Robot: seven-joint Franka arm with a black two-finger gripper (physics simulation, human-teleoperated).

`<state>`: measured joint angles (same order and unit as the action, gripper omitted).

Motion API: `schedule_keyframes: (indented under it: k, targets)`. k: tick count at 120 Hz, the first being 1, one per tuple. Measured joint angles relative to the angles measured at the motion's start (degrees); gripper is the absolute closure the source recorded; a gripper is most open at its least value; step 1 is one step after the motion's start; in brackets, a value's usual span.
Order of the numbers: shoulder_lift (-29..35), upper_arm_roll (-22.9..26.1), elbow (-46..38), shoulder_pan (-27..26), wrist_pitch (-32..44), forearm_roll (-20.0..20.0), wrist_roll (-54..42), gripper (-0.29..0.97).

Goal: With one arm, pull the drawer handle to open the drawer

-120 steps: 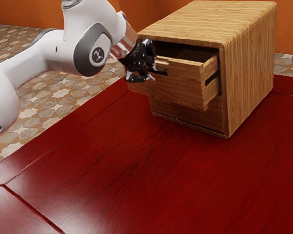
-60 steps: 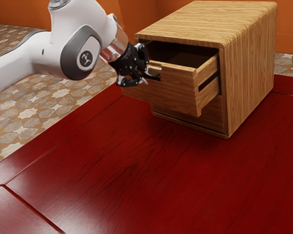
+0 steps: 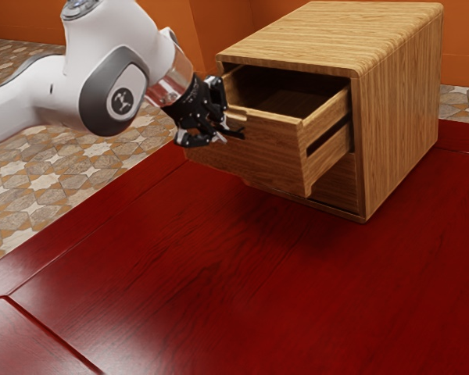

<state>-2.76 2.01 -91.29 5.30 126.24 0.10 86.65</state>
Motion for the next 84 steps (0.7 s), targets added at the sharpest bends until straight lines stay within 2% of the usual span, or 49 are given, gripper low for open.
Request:
schedule_keyframes:
  k: [84]
  targets:
    - [7.63, 0.01, -8.65, 0.25, 0.01, -0.12, 0.44, 0.57]
